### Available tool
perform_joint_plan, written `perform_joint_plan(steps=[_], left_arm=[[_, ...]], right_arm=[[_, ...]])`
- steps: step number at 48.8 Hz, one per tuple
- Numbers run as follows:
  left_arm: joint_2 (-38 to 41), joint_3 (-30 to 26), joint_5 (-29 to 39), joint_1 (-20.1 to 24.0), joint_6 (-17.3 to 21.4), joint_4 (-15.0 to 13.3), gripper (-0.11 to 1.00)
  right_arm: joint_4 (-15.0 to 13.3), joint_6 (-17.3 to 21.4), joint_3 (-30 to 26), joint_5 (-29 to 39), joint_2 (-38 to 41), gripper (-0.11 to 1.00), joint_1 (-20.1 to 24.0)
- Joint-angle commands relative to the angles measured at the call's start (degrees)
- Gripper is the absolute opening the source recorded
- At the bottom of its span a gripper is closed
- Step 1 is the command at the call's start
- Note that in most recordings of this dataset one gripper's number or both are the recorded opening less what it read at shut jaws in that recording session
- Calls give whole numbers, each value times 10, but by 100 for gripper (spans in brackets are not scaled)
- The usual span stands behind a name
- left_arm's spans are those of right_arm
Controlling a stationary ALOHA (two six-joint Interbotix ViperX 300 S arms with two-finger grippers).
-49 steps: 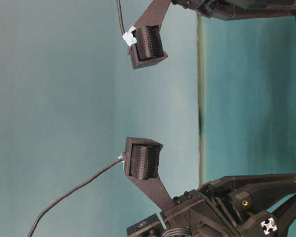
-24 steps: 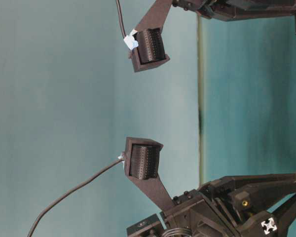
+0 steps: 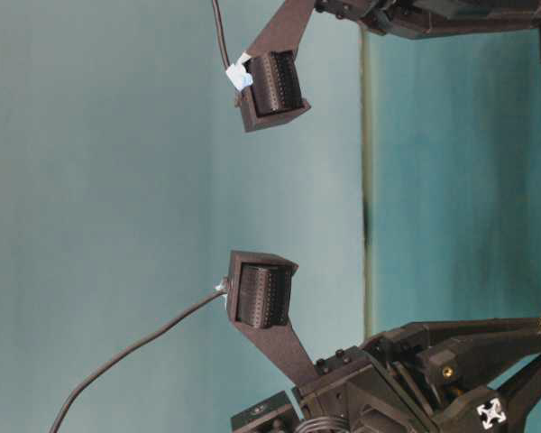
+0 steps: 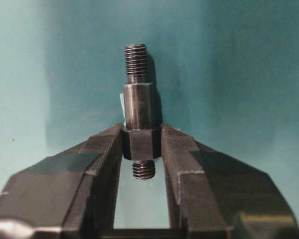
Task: Insert the washer onto the shaft with both hands.
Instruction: 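Close left gripper on the washer and right gripper on the shaft's hex collar, then lift both parts and bring washer and shaft tip toward each other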
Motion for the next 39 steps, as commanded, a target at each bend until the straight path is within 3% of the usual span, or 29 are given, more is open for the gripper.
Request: perform_joint_plan(steps=[1, 16, 22, 39], left_arm=[[-17, -3, -2, 2, 1, 1, 37], [-58, 0, -3, 1, 1, 1, 37], [-77, 13, -15, 1, 0, 2, 37], [-149, 120, -215, -18, -8, 1, 37]], right_arm=[[2, 1, -2, -18, -11, 0, 4], [3, 5, -1, -40, -34, 0, 4], [20, 5, 6, -60, -57, 0, 5], [35, 30, 81, -210, -120, 0, 24]])
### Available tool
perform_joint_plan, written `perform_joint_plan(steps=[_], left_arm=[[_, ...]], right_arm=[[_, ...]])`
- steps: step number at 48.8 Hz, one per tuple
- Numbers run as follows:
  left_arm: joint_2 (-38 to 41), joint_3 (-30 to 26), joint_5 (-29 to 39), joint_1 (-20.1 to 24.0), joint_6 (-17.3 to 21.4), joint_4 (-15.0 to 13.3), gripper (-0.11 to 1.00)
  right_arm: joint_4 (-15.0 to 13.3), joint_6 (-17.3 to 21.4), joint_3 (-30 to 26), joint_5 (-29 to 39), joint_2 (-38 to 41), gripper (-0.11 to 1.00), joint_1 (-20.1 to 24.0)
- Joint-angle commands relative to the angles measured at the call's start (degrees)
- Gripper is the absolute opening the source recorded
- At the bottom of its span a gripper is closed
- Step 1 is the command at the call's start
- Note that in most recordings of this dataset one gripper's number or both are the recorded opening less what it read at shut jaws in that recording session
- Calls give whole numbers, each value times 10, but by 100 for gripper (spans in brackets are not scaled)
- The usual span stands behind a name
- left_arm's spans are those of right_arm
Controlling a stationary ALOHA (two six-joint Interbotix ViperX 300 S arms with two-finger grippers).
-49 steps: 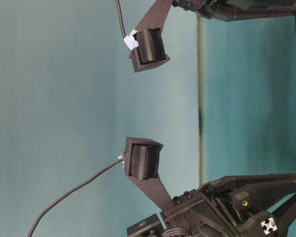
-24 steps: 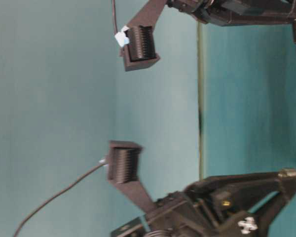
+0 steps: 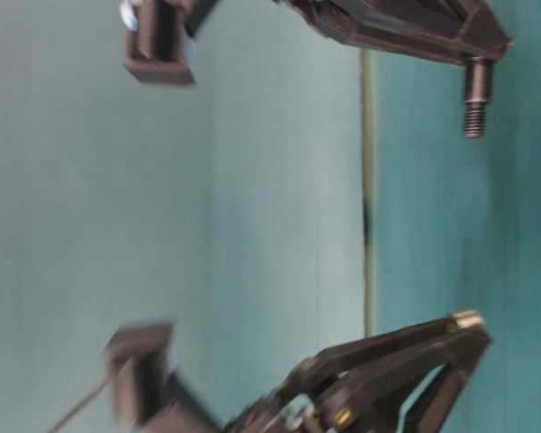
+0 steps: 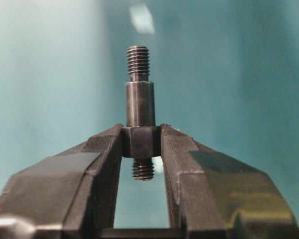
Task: Insert the washer onto the shaft with both hands.
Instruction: 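Lift both parts and bring washer and shaft tip toward each other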
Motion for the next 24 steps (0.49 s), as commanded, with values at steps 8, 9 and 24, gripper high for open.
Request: perform_joint_plan(steps=[8, 9, 24], left_arm=[[-33, 33, -83, -17, -10, 2, 37], [-34, 33, -89, -18, -11, 1, 37], [-30, 35, -178, -14, -21, 1, 37]], right_arm=[[3, 40, 38, -85, -38, 0, 4], [3, 40, 40, -90, -39, 0, 5], [3, 40, 72, -143, -31, 0, 15]])
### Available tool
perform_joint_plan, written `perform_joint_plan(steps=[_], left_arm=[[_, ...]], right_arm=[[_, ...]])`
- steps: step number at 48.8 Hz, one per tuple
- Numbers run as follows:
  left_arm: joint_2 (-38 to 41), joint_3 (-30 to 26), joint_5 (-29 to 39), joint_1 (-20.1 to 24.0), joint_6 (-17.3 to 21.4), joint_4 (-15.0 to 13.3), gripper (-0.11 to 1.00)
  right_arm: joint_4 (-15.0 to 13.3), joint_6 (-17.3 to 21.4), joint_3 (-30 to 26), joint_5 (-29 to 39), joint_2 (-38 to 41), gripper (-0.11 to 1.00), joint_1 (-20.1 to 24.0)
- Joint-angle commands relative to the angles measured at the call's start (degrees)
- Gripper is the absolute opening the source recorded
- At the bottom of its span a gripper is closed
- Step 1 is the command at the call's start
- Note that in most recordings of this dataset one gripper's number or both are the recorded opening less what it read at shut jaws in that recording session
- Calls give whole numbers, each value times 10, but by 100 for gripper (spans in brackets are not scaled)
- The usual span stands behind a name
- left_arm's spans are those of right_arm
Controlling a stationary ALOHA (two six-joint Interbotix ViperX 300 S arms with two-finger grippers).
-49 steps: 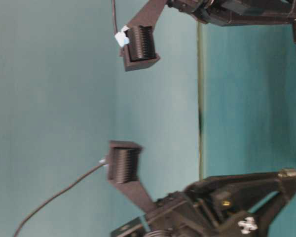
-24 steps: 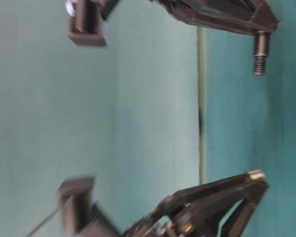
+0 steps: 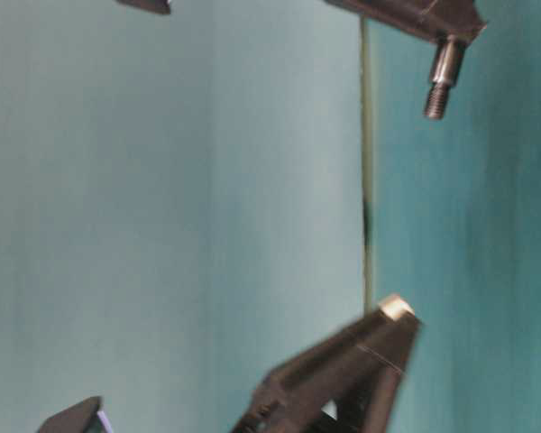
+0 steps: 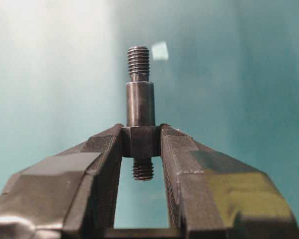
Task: Insert the washer onto the shaft with both hands.
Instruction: 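Lift both parts and bring washer and shaft tip toward each other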
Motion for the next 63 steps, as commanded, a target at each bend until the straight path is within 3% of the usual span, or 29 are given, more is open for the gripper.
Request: perform_joint_plan(steps=[1, 13, 30, 43, 63], left_arm=[[-4, -4, -27, 1, -3, 1, 37], [7, -3, -62, -1, -28, 1, 37], [33, -6, -84, -8, -34, 1, 37], [51, -8, -118, -7, -54, 1, 37], [82, -38, -129, -9, -55, 1, 37]], right_arm=[[1, 5, 2, -26, 1, 0, 6], [1, 5, 5, -88, 20, 0, 13], [1, 5, -5, -152, 65, 0, 19], [1, 5, -5, -163, 72, 0, 19], [1, 5, -10, -178, 75, 0, 19]])
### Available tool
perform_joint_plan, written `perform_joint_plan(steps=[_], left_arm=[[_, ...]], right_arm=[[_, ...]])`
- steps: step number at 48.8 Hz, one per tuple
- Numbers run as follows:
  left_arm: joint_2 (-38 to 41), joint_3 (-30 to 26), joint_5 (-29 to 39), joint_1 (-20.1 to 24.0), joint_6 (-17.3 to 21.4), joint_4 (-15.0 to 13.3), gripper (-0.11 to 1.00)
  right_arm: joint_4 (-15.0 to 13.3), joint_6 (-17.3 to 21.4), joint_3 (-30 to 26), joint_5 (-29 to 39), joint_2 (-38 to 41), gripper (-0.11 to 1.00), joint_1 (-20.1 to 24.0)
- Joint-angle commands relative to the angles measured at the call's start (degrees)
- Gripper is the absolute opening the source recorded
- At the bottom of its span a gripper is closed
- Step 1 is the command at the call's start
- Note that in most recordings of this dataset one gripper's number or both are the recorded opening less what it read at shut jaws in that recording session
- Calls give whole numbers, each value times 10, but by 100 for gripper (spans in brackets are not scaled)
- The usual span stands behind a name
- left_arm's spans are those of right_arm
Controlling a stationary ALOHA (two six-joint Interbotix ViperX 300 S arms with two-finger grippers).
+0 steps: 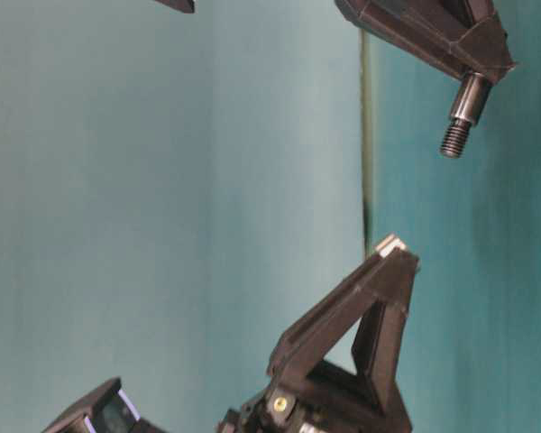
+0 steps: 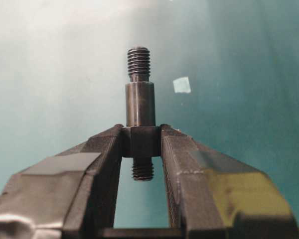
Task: Insert the washer onto the shaft with both hands.
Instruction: 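Lift both parts and bring washer and shaft tip toward each other, then push the washer with the left gripper onto the shaft's threaded end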
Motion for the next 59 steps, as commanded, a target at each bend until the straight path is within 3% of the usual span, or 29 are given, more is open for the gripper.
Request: perform_joint_plan(steps=[1, 59], left_arm=[[3, -18, -6, -2, -1, 1, 37], [51, -68, -6, -6, -1, 1, 37]], right_arm=[[1, 5, -12, -16, -2, 0, 2], [-1, 4, -40, -48, 23, 0, 3]])
